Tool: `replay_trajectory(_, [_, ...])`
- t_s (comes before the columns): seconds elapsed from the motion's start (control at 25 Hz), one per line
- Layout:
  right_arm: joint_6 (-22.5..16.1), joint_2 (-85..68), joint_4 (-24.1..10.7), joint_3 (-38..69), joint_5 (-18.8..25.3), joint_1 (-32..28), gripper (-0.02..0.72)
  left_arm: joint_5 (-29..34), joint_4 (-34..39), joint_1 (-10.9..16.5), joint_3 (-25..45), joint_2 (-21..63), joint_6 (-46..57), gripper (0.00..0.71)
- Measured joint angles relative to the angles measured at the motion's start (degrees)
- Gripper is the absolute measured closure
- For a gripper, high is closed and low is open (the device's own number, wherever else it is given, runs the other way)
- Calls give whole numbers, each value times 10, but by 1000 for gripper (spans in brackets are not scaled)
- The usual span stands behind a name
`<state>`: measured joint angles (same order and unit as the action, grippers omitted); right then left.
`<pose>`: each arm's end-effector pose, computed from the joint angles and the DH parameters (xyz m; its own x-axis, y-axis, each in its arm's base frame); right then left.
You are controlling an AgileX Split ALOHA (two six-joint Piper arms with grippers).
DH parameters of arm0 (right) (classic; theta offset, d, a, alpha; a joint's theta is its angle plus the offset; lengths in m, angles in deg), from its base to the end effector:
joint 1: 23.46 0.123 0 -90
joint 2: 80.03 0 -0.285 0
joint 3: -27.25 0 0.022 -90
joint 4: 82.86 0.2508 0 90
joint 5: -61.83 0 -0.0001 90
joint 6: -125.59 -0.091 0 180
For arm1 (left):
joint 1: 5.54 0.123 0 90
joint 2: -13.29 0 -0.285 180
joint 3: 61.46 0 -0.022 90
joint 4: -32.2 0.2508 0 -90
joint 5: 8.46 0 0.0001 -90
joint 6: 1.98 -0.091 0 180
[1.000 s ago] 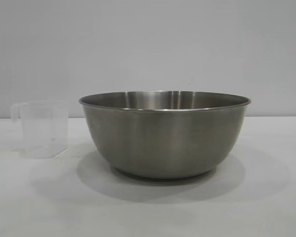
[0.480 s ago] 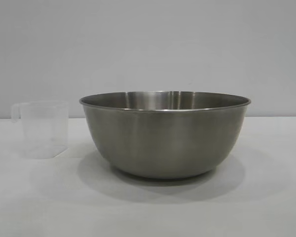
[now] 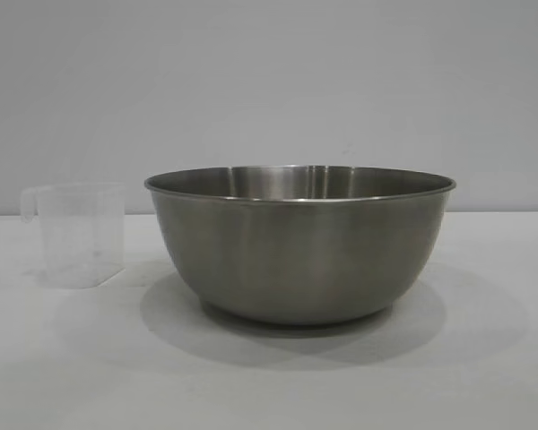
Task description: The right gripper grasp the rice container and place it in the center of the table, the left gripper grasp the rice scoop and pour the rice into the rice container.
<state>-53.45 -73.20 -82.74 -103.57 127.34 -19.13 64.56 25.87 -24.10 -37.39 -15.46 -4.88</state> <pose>-0.0098 -0.0006 0.2677 -0.5200 -0.0553 -0.8524 -0.0854 0.9963 -0.0125 0.0065 -0.0123 0.3762 -0.5464 0.2026 -0.8126 0.4077 0.9119 -0.0468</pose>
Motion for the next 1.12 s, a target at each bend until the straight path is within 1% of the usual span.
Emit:
replay_trajectory(0.24, [0, 0, 0, 0, 0, 0, 164, 3, 17, 0, -2, 84, 0, 239])
replay_trajectory(0.48, [0, 0, 0, 0, 0, 0, 164, 5, 60, 0, 6, 153, 0, 239])
replay_trajectory(0.56, [0, 0, 0, 0, 0, 0, 164, 5, 64, 0, 36, 170, 0, 239])
replay_trajectory(0.64, [0, 0, 0, 0, 0, 0, 164, -2, 64, 0, 83, 181, 0, 239])
replay_trajectory(0.8, [0, 0, 0, 0, 0, 0, 164, -72, 63, 0, 160, 203, 0, 239])
replay_trajectory(0.92, [0, 0, 0, 0, 0, 0, 164, -92, 64, 0, 212, 206, -1, 239])
replay_trajectory(1.0, [0, 0, 0, 0, 0, 0, 164, -94, 62, 0, 235, 209, -2, 239])
replay_trajectory(1.12, [0, 0, 0, 0, 0, 0, 164, -93, 60, 0, 243, 211, -6, 239])
